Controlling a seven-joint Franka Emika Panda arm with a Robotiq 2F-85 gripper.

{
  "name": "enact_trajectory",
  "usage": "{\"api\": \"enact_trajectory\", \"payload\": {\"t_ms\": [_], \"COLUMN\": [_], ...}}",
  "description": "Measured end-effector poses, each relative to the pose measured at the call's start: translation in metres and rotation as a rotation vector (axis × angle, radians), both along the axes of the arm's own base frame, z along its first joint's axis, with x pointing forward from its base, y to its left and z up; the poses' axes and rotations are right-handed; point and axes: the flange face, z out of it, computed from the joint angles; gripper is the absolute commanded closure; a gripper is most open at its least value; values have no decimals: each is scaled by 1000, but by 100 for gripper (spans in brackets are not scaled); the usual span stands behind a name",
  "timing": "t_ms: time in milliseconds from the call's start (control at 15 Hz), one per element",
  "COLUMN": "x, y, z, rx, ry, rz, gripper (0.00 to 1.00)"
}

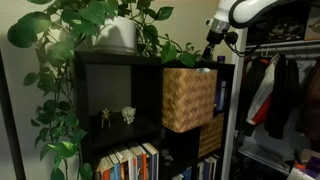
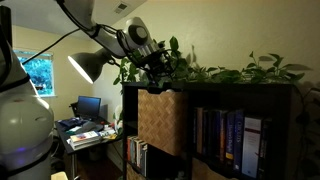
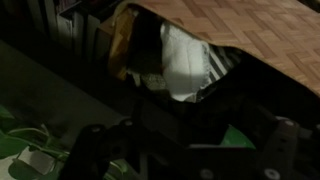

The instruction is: Partially pull out the basket from the shelf, remove socks from it then put them on top of the shelf, and then push the basket back into the shelf

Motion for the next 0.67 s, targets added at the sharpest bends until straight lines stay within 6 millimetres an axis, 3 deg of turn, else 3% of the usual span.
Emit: {"api": "enact_trajectory", "payload": {"t_ms": [267, 600, 667], "x": [13, 24, 26], "y": [-15, -17, -18], "z": [-24, -53, -57], "rx": [13, 51, 54], "ry": [38, 100, 110], "rz": [-74, -99, -102], "gripper": [0, 0, 25]}}
